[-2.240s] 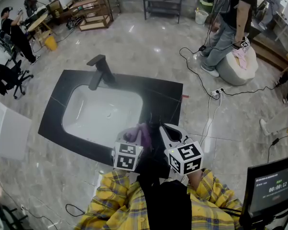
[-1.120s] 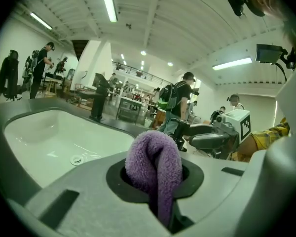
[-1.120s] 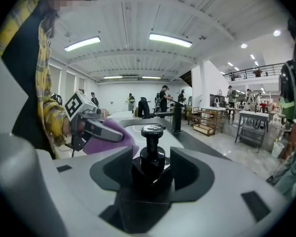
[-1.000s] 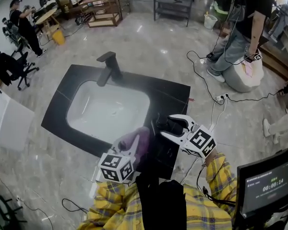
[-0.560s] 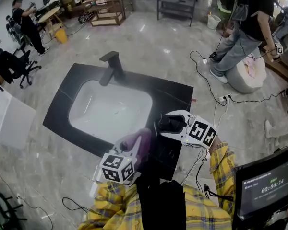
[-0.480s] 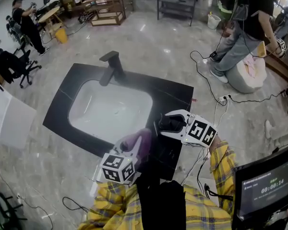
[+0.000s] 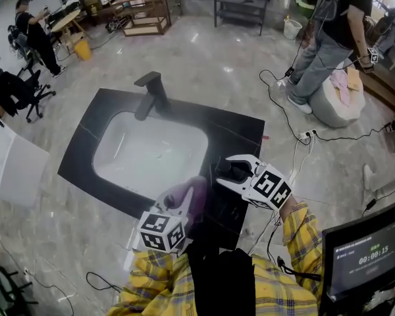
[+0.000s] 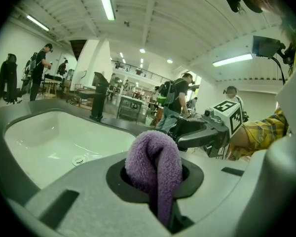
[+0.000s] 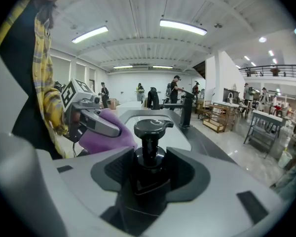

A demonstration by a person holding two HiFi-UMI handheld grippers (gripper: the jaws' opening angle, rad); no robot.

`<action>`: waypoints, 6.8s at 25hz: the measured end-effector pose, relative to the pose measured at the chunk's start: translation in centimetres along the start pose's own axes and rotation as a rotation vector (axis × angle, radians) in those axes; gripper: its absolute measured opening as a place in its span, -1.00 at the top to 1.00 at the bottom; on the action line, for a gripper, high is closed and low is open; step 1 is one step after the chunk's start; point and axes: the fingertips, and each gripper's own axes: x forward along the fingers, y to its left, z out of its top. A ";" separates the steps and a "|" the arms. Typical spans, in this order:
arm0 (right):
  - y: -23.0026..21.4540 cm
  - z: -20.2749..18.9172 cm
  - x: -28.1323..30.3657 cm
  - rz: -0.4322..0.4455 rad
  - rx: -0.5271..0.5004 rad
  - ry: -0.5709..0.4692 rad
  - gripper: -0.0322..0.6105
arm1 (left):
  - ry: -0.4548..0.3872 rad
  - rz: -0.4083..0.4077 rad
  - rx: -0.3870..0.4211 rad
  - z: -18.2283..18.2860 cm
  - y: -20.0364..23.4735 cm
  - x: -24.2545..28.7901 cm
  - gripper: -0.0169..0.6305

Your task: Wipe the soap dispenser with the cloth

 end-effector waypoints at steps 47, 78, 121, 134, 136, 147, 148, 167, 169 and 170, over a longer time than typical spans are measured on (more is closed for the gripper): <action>-4.0 0.6 -3.1 -0.683 0.405 -0.320 0.19 | -0.214 0.152 -0.142 3.2 2.1 2.4 0.82; -3.1 -1.2 -6.1 -0.703 0.446 -0.338 0.20 | -0.050 -0.074 0.301 0.9 -4.6 6.4 0.82; -2.9 -1.0 -6.3 -0.691 0.445 -0.338 0.20 | 0.425 -0.383 0.427 -3.1 -5.3 8.0 0.82; -2.3 -0.7 -6.0 -0.681 0.427 -0.332 0.20 | 0.616 -0.470 0.499 -4.8 -5.5 8.1 0.82; -2.3 -0.7 -6.0 -0.676 0.426 -0.329 0.20 | 0.631 -0.480 0.503 -4.7 -5.7 8.2 0.82; -2.0 0.3 -4.4 -0.451 0.287 -0.293 0.20 | 0.410 -0.384 0.491 -2.8 -5.5 6.8 0.82; -2.1 0.4 -4.3 -0.428 0.276 -0.288 0.20 | 0.384 -0.380 0.477 -2.4 -5.6 6.5 0.82; -1.3 -0.1 0.2 -0.096 -0.099 -0.008 0.20 | -0.015 -0.278 0.037 1.7 -2.6 0.0 0.82; -1.7 0.1 0.8 -0.069 -0.113 0.006 0.20 | -0.012 -0.268 0.030 1.4 -2.2 -0.2 0.82; -1.9 0.1 1.0 -0.058 -0.117 0.013 0.20 | -0.008 -0.263 0.030 1.2 -2.0 -0.3 0.82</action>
